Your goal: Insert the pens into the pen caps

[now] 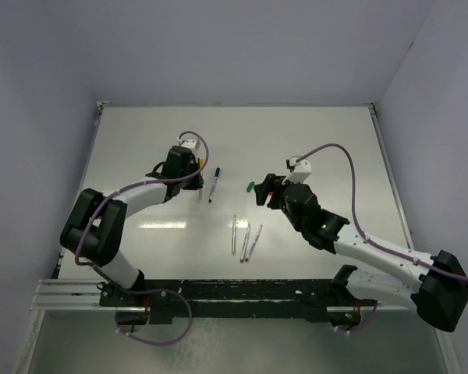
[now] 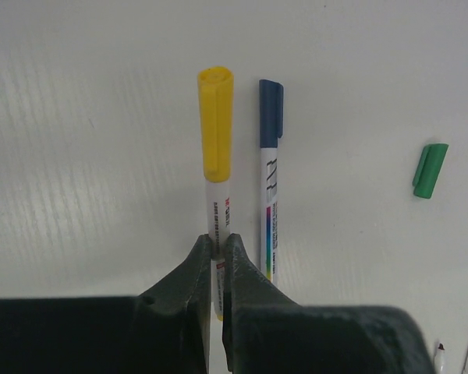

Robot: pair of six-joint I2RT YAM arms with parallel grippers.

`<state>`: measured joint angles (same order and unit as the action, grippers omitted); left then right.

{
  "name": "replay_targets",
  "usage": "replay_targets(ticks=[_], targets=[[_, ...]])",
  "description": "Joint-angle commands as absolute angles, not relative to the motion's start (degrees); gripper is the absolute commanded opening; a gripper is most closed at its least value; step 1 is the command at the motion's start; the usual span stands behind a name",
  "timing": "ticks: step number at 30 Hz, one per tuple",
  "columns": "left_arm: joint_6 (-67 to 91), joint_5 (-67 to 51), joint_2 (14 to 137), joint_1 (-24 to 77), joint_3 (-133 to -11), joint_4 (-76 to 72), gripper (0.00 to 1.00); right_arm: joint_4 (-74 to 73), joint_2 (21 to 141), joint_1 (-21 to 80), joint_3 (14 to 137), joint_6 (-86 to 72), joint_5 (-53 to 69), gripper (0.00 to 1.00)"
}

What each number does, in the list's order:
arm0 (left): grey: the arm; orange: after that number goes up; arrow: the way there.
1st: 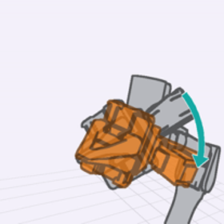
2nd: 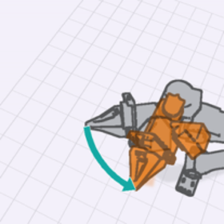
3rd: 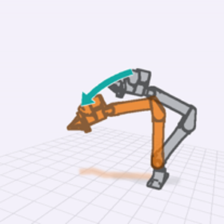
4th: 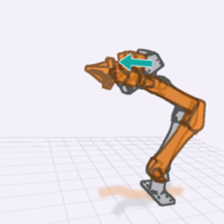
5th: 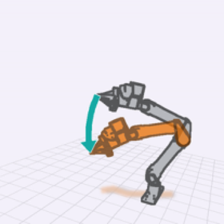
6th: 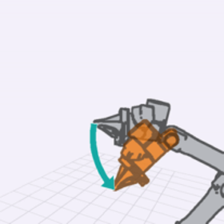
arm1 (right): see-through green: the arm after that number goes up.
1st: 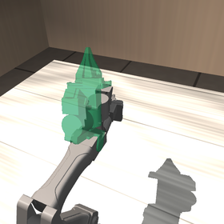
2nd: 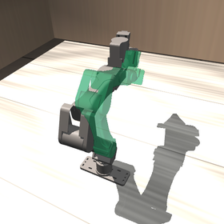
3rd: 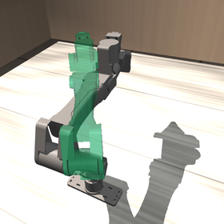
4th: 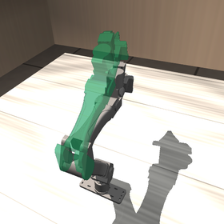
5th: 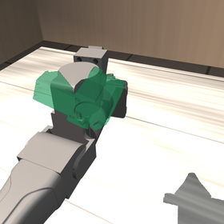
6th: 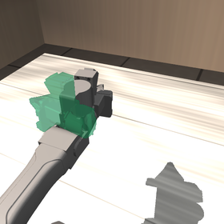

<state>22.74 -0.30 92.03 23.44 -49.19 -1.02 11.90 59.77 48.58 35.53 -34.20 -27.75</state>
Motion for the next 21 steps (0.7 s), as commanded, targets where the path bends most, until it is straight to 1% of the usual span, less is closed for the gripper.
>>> replay_targets(ticks=[1,2,3,5,6,15,21], targets=[[21.1,-2.7,95.1,23.1,-52.8,-3.0,0.07,14.0,60.3,48.3,34.8,-35.5,-29.9,0.71],[21.1,-2.7,95.6,23.2,-53.2,-3.0,0.08,14.0,60.2,48.3,34.5,-35.6,-30.2,0.74],[21.1,-2.6,96.6,23.1,-53.5,-2.9,0.08,13.9,60.0,48.3,34.4,-36.0,-30.5,0.79],[21.1,-2.5,98.1,23.0,-54.2,-2.6,0.08,14.1,59.4,48.3,33.7,-36.9,-31.6,0.96],[21.2,-2.5,98.8,23.0,-54.5,-2.5,0.08,14.3,59.0,48.3,33.3,-37.2,-32.0,1.00],[21.8,-2.6,103.3,22.9,-56.6,-2.0,0.11,15.8,57.4,48.3,31.1,-36.6,-33.1,1.00],[21.8,-2.6,103.4,23.0,-57.8,-0.7,0.19,18.5,56.4,48.3,29.0,-37.3,-34.0,1.00]])
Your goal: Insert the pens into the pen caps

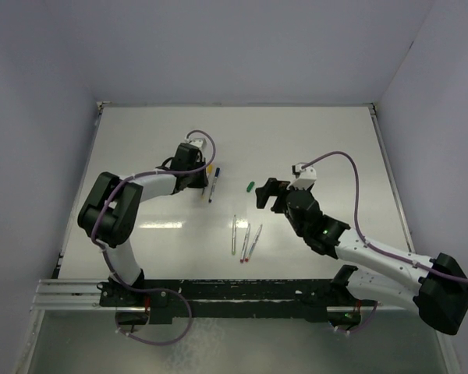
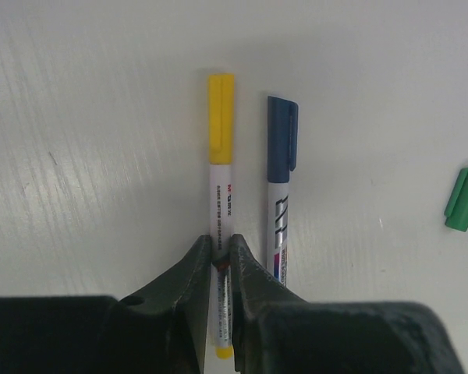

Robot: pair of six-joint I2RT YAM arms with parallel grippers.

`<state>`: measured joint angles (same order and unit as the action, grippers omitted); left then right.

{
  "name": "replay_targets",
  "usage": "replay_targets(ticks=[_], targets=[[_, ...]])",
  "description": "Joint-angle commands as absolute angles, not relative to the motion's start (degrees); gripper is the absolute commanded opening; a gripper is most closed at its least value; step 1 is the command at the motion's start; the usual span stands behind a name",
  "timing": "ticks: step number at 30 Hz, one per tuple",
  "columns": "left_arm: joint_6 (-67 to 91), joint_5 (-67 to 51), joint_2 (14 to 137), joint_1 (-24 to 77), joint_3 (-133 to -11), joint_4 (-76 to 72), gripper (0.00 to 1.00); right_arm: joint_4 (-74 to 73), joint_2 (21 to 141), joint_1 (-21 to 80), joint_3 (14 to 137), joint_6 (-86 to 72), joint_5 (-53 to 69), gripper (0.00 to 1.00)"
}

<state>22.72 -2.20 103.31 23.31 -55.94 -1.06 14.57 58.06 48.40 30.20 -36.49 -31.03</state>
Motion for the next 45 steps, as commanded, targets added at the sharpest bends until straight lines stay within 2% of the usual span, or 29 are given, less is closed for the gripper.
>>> replay_targets(ticks=[1,8,15,22,23,25,26,36,45], targets=[[21.8,-2.6,103.1,23.0,-57.9,-0.7,0.21,18.7,56.4,48.3,28.9,-37.3,-34.1,1.00],[21.9,-2.2,99.7,23.0,-58.7,0.7,0.32,18.4,57.3,48.3,29.4,-36.7,-34.4,1.00],[21.8,-0.5,92.4,23.0,-57.9,2.6,0.34,18.8,57.5,48.3,29.8,-35.6,-34.7,1.00],[23.2,-1.6,81.3,23.7,-53.5,4.4,0.37,17.9,57.6,48.3,30.2,-35.3,-38.5,0.96],[23.4,-1.5,79.8,24.5,-52.4,4.5,0.39,17.8,57.8,48.2,30.3,-35.3,-39.1,0.93],[23.5,0.4,77.1,27.3,-50.3,5.5,0.40,17.4,58.1,48.2,30.6,-35.6,-41.0,0.65],[23.5,1.8,76.1,29.0,-49.3,6.6,0.40,16.6,58.4,48.2,30.8,-36.5,-42.5,0.62],[28.5,6.7,71.5,42.4,-41.5,9.4,0.40,15.5,58.9,48.0,31.0,-36.8,-42.4,0.67],[31.6,10.2,77.6,52.2,-43.6,9.1,0.44,15.9,59.2,47.9,29.5,-39.4,-40.0,0.66]])
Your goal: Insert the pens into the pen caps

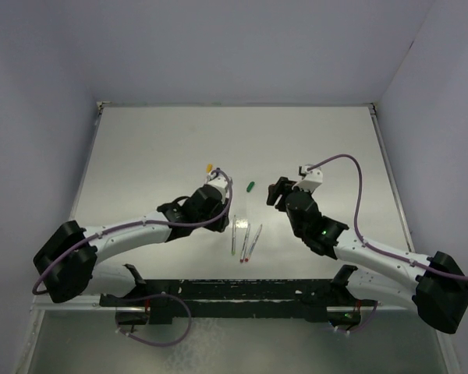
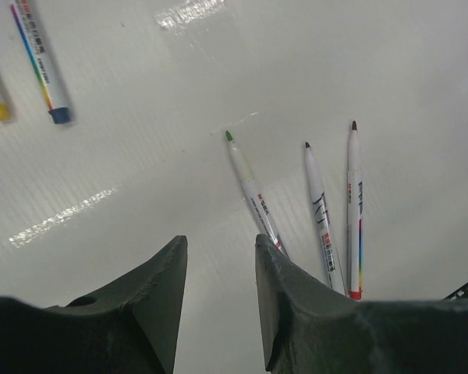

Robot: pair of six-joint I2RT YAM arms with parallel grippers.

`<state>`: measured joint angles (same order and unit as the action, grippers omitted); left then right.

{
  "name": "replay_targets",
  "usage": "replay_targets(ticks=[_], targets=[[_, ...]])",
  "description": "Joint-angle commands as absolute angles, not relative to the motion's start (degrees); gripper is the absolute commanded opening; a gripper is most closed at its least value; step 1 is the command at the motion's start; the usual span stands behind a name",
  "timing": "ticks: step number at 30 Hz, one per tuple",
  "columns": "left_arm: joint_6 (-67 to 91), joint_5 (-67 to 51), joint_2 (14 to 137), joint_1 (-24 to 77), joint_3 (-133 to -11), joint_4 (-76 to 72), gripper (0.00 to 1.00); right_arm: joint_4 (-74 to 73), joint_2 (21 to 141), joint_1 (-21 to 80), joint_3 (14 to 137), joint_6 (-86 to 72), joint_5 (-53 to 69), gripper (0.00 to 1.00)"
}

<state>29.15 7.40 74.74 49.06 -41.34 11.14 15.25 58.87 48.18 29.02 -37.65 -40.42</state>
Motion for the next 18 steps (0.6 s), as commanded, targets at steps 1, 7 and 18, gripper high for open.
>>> replay_targets(ticks=[1,7,18], targets=[[31.8,10.4,78.6,52.9,-43.9,9.0,0.44,15.6,59.2,47.9,29.5,-39.6,-39.9,0.66],[32.0,10.3,81.7,54.4,-44.4,7.3,0.45,15.3,58.2,47.9,29.2,-39.7,-38.7,0.64],[32.3,9.2,85.3,56.2,-45.9,6.0,0.45,16.8,59.1,47.9,28.4,-40.5,-38.1,0.63]])
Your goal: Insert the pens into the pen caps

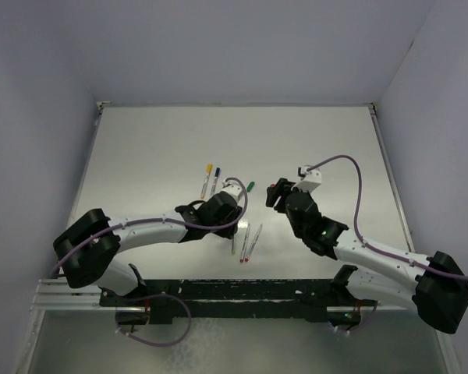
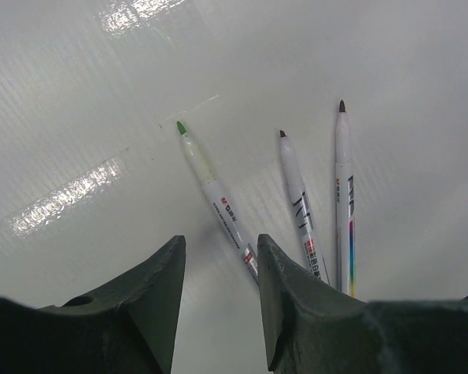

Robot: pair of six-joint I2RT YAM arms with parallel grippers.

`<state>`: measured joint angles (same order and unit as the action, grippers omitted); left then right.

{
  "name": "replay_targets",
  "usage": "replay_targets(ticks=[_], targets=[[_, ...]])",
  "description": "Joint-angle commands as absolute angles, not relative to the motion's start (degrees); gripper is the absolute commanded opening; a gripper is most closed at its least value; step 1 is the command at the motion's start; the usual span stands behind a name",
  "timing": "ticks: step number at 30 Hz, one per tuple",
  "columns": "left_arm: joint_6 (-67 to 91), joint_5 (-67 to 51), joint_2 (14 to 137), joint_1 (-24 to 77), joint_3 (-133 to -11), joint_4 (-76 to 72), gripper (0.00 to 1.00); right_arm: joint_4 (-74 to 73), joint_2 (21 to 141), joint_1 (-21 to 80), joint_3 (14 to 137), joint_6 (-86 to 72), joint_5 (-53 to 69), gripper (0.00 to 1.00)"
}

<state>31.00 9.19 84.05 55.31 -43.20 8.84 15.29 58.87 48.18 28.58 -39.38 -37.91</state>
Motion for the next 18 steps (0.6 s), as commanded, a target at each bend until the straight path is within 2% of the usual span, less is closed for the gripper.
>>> replay_targets(ticks=[1,13,18], targets=[[32.3,9.3,85.7,56.4,-46.1,6.0,0.46,16.8,59.1,47.9,28.4,-40.5,-38.0,0.62],[33.2,11.1,90.1,57.6,-47.3,8.3,0.46,17.2,58.6,47.9,28.1,-40.3,-37.7,0.61],[34.0,14.0,91.8,58.1,-48.5,13.1,0.40,17.4,58.5,47.9,28.2,-40.6,-37.4,0.60]])
